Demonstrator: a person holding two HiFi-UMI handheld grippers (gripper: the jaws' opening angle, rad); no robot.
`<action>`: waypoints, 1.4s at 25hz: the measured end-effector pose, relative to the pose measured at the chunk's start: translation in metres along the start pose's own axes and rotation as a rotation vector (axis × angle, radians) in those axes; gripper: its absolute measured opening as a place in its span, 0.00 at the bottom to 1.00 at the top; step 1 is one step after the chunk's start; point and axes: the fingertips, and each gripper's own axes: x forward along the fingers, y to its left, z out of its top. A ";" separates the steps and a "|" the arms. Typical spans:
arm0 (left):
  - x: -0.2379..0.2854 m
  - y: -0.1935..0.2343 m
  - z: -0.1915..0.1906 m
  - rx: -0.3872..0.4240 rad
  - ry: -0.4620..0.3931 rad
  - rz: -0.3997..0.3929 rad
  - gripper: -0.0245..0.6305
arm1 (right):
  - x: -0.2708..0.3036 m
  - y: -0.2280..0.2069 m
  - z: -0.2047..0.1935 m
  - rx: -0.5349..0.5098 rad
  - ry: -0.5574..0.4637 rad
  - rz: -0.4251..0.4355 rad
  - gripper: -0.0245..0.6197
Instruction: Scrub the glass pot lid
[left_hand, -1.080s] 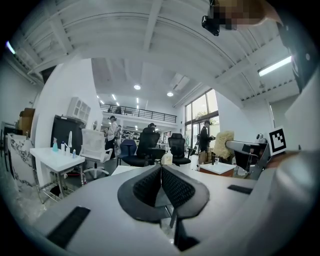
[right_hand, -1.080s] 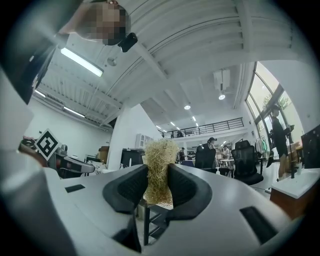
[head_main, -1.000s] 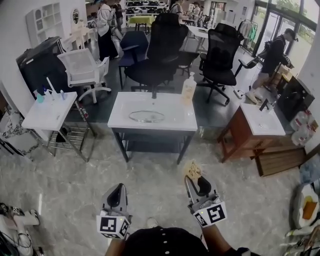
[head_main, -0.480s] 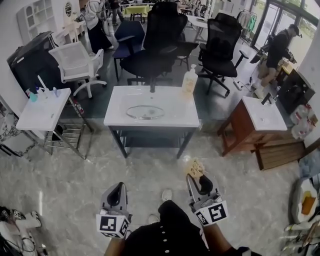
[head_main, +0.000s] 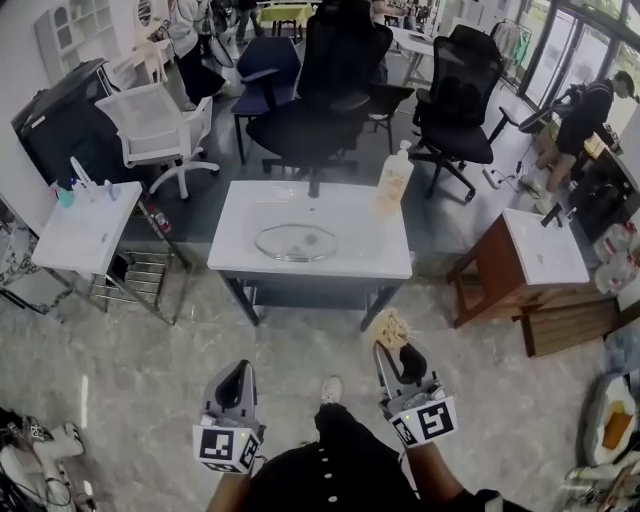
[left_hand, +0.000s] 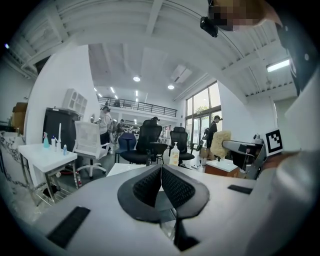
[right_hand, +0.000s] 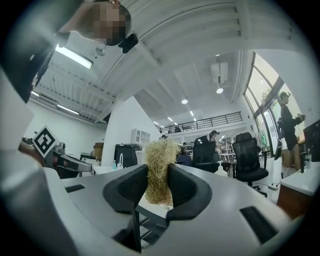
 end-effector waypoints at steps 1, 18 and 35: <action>0.010 0.003 0.002 0.001 0.001 0.003 0.08 | 0.010 -0.006 0.000 0.000 -0.001 0.003 0.25; 0.176 0.021 0.039 -0.001 0.001 0.050 0.08 | 0.137 -0.125 -0.016 0.021 -0.007 0.053 0.25; 0.235 0.054 0.026 -0.050 0.055 0.160 0.08 | 0.218 -0.164 -0.052 0.037 0.044 0.147 0.25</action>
